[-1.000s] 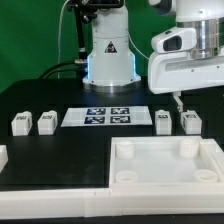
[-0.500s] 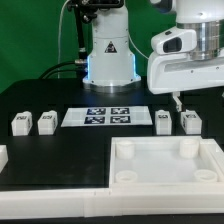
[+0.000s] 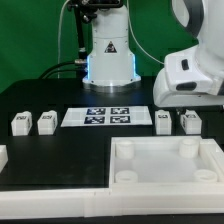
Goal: Assemble one leg
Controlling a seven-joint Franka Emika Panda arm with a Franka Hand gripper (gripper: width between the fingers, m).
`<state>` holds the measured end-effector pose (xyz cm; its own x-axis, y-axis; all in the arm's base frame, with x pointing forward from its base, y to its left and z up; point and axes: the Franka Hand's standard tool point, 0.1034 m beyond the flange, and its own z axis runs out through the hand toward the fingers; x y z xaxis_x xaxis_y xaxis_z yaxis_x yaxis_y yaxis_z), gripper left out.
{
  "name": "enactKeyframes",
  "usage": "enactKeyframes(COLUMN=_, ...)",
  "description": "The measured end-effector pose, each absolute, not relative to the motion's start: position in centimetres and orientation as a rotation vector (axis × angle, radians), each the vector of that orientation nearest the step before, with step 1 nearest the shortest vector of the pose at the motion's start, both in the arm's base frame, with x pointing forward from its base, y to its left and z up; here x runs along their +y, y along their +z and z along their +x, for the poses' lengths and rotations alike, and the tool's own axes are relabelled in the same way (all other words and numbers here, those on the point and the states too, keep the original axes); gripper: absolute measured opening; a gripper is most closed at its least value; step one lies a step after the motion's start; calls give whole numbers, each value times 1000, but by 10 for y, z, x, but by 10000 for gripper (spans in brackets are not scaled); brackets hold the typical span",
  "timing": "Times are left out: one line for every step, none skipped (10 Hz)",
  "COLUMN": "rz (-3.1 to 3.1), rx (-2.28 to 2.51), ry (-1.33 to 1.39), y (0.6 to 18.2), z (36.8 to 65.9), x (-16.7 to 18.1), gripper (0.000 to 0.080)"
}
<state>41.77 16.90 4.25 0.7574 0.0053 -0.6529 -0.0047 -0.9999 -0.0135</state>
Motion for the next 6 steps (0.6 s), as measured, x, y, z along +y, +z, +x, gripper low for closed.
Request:
enactKeyframes(rz=-2898, rx=-11, ry=1179, y=41, z=417, x=168, gripper=649)
enactKeyframes(rz=-2848, rx=-18, ry=1317, y=40, z=414, x=166, gripper=649)
enactKeyframes(rz=-2860, rx=-14, ry=1269, y=35, z=422, x=169, gripper=649)
enactKeyframes(rz=-2876, rx=-14, ry=1233, y=33, z=417, x=170, gripper=649)
enactKeyframes(rz=-2880, rx=-17, ry=1230, y=28, z=409, x=170, gripper=649)
enactKeyframes(rz=-2882, rx=-18, ry=1232, y=22, z=403, x=170, gripper=649)
